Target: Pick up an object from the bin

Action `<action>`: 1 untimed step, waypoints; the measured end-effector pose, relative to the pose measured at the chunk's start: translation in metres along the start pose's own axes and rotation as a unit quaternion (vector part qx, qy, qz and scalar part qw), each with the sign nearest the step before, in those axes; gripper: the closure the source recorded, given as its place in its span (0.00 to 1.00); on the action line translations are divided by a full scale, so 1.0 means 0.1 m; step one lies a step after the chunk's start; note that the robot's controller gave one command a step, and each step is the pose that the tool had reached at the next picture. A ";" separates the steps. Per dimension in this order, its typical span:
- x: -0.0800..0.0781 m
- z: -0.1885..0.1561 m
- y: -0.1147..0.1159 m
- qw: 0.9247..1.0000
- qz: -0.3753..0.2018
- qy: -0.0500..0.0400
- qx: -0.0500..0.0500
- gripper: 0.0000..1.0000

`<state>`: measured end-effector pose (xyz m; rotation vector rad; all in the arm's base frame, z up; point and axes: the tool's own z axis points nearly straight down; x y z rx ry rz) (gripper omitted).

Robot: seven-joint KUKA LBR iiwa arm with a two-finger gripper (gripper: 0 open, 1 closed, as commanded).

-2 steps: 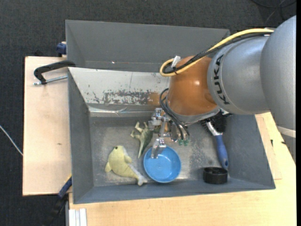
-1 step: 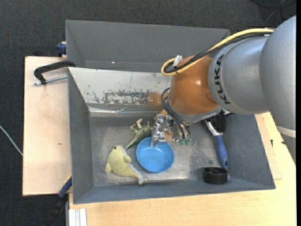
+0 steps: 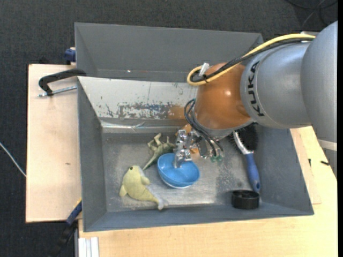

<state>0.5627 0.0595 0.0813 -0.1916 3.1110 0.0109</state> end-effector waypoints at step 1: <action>-0.14 -1.52 -0.02 0.989 -0.148 0.006 0.002 1.00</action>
Offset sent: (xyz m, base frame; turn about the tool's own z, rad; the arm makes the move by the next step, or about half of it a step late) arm 0.0075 -0.0029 0.1475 -0.2973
